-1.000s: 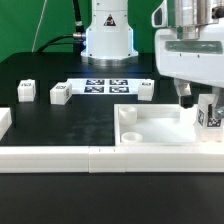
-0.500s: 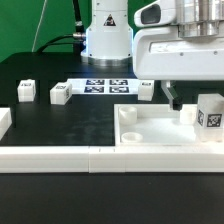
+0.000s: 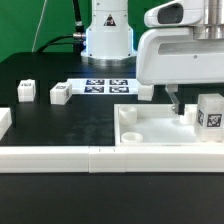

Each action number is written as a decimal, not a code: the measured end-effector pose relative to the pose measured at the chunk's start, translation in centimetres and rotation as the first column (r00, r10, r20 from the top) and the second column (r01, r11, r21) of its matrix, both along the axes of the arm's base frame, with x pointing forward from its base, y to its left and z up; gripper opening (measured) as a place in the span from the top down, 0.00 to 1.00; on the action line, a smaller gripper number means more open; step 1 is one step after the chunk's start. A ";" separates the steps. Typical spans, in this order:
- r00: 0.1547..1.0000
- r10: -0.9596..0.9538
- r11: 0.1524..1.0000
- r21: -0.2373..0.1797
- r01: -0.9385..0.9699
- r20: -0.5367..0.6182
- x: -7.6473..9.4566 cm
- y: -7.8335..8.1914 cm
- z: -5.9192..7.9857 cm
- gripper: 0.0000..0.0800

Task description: Assemble one leg

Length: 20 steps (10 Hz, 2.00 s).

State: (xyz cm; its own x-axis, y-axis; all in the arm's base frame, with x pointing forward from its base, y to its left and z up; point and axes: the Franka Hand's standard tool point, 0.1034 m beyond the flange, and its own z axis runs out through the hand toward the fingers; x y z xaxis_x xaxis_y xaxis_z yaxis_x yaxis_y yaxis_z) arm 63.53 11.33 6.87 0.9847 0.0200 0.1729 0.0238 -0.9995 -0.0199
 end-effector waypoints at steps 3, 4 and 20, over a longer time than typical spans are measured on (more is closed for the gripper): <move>0.998 0.063 0.998 -0.018 -0.063 0.001 0.0 0.0 0.0 0.38; 0.998 0.063 0.998 -0.018 -0.063 0.001 0.0 0.0 0.0 0.38; 0.286 -0.940 0.260 0.151 0.954 -0.184 -0.5 0.6 -0.2 0.63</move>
Offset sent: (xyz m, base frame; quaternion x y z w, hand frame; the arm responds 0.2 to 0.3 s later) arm 0.0000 0.0000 0.0000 0.0000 0.0000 0.0000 1.0000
